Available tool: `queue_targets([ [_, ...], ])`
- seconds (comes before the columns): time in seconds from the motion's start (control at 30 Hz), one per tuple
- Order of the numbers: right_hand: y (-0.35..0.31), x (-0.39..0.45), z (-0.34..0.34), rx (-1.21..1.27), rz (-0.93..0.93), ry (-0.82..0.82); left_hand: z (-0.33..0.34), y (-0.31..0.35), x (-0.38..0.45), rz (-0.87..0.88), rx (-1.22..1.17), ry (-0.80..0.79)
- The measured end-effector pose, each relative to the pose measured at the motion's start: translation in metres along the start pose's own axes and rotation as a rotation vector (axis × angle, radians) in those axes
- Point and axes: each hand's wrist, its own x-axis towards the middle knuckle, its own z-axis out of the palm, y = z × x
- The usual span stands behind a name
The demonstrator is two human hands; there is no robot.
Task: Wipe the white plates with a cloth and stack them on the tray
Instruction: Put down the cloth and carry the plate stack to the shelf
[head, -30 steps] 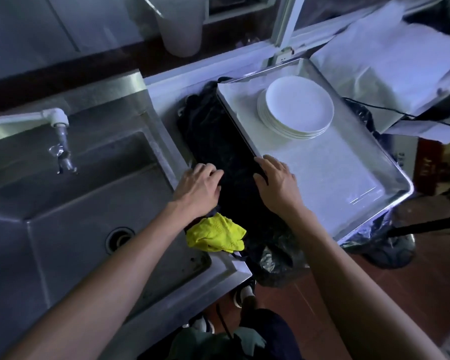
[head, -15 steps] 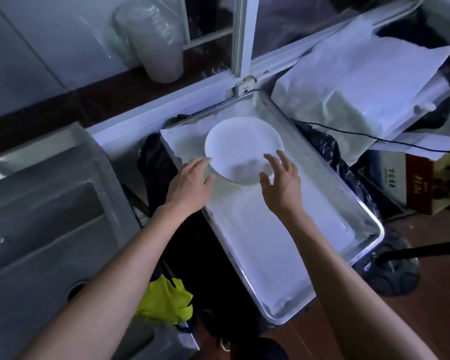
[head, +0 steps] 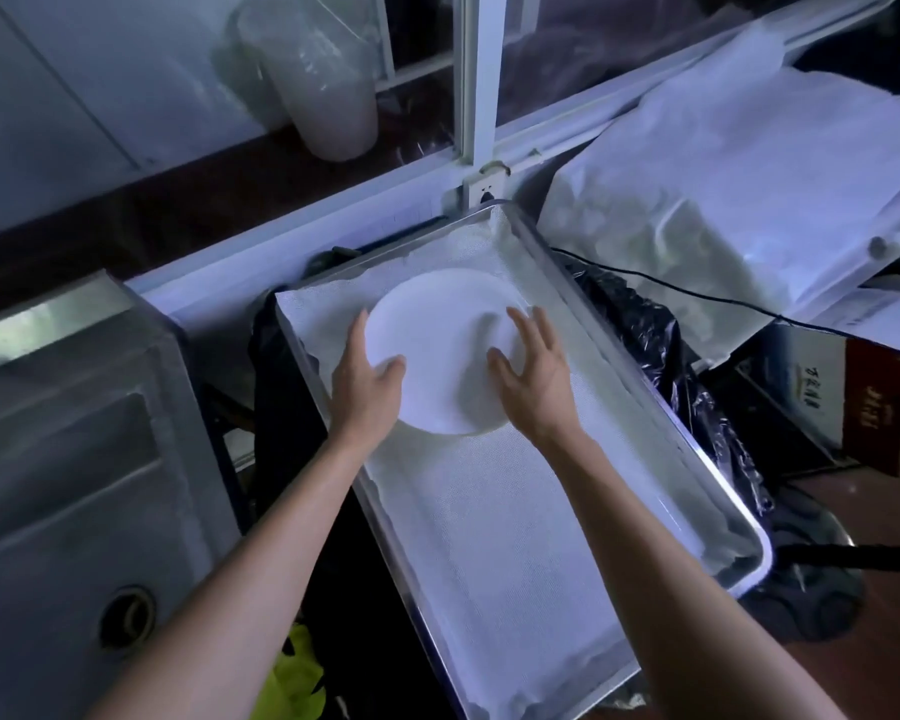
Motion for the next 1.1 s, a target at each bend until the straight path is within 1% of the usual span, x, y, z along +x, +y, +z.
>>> queue_targets([
  [0.2,0.004,0.014,0.005,0.118,0.034,-0.008,0.013,0.005,0.002,-0.072,-0.185,0.096],
  [0.47,0.003,0.017,0.013,0.226,0.088,0.104,0.025,0.014,0.001,-0.14,-0.352,0.168],
  [0.67,-0.001,0.013,0.014,0.292,0.118,0.141,0.03,0.014,-0.003,-0.167,-0.501,0.182],
  [0.93,0.001,0.002,0.011,0.38,0.157,0.17,0.03,0.018,-0.015,-0.164,-0.517,0.198],
  [1.1,-0.002,-0.01,0.007,0.404,0.142,0.205,0.027,0.019,-0.026,-0.103,-0.475,0.2],
])
